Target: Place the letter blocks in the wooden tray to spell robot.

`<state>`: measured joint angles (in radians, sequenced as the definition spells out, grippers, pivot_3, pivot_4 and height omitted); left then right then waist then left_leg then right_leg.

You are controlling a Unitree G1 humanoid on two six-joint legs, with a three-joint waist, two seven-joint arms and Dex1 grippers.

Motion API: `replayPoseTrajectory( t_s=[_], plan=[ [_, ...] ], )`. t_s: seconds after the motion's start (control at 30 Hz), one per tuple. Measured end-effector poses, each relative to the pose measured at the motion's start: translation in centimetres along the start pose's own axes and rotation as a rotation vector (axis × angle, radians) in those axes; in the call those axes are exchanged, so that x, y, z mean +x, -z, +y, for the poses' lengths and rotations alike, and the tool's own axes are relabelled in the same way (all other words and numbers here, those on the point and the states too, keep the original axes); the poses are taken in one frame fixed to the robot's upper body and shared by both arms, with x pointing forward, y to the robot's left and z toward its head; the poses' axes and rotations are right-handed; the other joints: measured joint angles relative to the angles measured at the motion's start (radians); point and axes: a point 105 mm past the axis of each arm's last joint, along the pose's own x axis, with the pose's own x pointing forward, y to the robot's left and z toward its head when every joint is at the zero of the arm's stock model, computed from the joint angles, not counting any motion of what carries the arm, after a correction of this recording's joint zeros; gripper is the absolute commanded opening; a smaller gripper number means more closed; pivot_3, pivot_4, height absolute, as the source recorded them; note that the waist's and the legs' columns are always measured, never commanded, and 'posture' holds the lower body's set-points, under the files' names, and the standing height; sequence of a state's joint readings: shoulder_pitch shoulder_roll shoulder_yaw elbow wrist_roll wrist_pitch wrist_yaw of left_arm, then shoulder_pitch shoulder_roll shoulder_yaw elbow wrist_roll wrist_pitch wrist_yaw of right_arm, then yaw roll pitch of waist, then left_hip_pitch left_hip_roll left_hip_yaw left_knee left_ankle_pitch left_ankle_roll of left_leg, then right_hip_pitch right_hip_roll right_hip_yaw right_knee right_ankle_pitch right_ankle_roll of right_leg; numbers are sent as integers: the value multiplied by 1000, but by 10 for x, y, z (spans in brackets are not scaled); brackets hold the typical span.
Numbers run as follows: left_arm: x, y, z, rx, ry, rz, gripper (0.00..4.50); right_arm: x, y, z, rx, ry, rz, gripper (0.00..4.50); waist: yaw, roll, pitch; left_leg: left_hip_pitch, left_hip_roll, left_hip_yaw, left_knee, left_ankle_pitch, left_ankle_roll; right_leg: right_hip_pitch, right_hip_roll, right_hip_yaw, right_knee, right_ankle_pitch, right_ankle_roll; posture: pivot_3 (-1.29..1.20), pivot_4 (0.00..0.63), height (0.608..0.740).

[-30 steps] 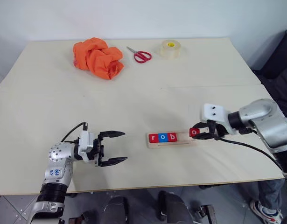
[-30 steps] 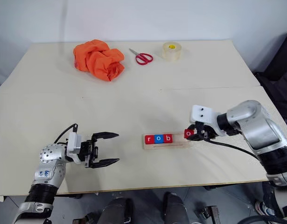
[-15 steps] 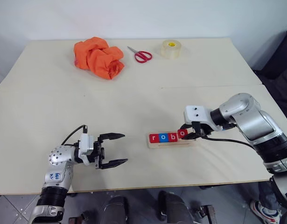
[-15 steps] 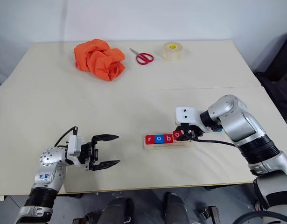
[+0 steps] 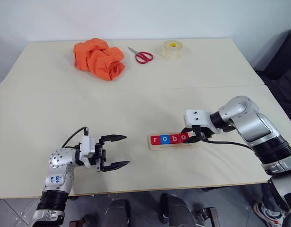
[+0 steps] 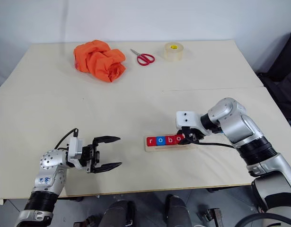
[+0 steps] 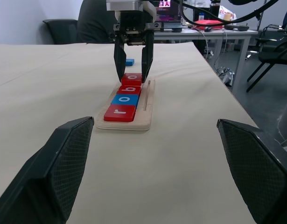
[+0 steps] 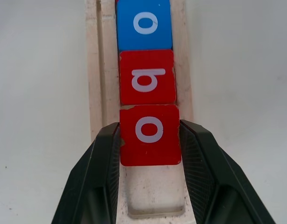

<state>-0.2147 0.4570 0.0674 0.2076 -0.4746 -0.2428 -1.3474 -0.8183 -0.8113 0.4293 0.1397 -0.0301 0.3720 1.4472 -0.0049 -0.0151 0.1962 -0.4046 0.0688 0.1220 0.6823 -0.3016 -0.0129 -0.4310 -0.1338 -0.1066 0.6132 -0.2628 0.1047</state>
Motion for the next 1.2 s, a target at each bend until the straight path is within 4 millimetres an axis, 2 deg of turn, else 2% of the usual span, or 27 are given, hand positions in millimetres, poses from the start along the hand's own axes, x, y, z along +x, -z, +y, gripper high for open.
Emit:
replayPoseTrajectory(
  t_s=[0.03,0.1,0.33,0.67,0.8,0.97,1.1,1.2],
  plan=[
    [0,0,0,0,0,0,4500,0,0,0,2,0,1,1450,0,0,0,0,0,0,0,0,0,0,0,0,0,0,0,0,150,740],
    [0,0,0,0,-1,0,4500,1,0,0,1,-4,0,2224,0,0,0,0,0,0,0,0,0,0,0,0,0,0,0,0,150,740],
    [0,0,0,1,-3,0,4500,1,-4,2,-1,-17,-5,4480,0,0,0,0,0,0,0,0,0,0,0,0,4,0,0,0,150,740],
    [2,-2,2,16,1,-8,4500,-3,-10,5,12,-17,-25,4480,0,0,0,0,0,0,0,0,0,0,0,0,4,0,0,0,150,740],
    [3,-2,3,22,9,-10,4500,-14,-7,2,96,98,-111,4480,5,0,0,0,0,-1,0,0,0,0,0,0,3,0,0,0,150,740],
    [2,1,4,9,8,-6,4500,-31,11,6,249,276,-238,4480,5,0,0,0,0,0,0,0,0,1,0,0,3,0,0,0,150,740],
    [5,-1,8,13,25,-11,4500,-52,35,18,392,528,-343,4480,8,0,0,0,0,-1,0,0,0,1,0,0,2,0,0,0,150,740],
    [5,0,11,6,26,-12,4500,-68,55,28,489,671,-357,4480,7,0,0,0,-1,-1,0,0,0,2,0,0,-1,0,0,0,150,740]
  ],
)
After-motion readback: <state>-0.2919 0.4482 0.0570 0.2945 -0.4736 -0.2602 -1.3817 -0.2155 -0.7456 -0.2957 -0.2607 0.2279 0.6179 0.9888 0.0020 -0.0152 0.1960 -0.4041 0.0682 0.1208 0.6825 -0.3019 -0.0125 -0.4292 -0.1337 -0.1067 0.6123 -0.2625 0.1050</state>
